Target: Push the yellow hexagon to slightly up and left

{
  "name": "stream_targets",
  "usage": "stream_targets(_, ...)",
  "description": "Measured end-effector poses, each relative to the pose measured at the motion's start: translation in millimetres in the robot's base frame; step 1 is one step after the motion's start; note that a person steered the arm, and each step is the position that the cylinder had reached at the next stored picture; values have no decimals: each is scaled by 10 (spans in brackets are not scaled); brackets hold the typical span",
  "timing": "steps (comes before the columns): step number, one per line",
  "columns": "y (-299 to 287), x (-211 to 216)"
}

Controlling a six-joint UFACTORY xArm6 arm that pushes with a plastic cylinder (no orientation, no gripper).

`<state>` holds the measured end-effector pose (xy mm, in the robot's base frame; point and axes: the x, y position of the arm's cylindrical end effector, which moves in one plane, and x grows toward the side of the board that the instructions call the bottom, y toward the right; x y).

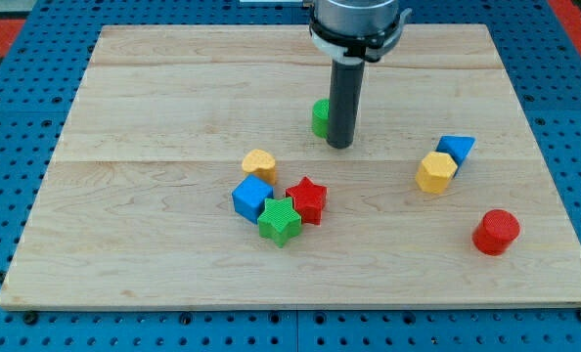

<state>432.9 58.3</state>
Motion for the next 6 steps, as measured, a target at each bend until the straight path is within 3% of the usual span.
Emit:
stream_targets(1, 371, 704)
stream_targets(2, 959, 990)
stream_targets(3, 1531, 947)
stream_targets(6, 1115, 508)
